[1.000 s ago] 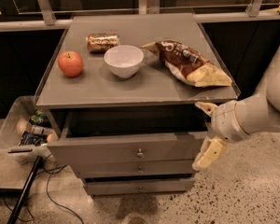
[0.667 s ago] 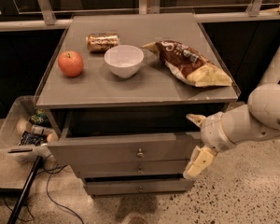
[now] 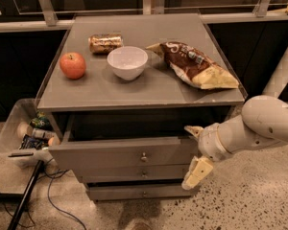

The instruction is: Open top drawer

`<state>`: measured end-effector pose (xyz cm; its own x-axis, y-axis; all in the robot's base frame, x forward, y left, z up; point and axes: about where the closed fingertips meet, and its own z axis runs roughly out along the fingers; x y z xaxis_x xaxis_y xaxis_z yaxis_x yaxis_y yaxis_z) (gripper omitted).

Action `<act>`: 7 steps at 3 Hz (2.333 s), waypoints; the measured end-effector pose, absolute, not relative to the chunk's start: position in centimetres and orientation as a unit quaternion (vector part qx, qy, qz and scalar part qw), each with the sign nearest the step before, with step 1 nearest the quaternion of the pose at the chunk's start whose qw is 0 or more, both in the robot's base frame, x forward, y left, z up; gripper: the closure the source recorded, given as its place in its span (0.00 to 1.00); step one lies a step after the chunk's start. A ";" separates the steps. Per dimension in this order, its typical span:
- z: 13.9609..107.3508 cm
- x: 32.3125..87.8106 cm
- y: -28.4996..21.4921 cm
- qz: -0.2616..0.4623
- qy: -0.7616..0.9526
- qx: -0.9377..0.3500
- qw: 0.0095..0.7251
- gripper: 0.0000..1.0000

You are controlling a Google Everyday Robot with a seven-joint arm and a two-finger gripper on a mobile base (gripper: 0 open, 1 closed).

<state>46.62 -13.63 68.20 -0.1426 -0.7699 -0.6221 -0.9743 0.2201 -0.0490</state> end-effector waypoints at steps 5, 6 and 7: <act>65.4 46.8 -13.4 0.204 0.736 -0.593 0.255 0.64; 66.0 46.4 -13.2 0.208 0.733 -0.595 0.256 0.89; 66.4 46.6 -13.2 0.207 0.733 -0.595 0.256 1.00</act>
Offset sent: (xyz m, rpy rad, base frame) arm 0.0023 -0.0001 -0.0494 0.0103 0.0732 0.0082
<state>46.64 -13.25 66.45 -0.1599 -0.7663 -0.6223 -0.9788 0.2050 -0.0009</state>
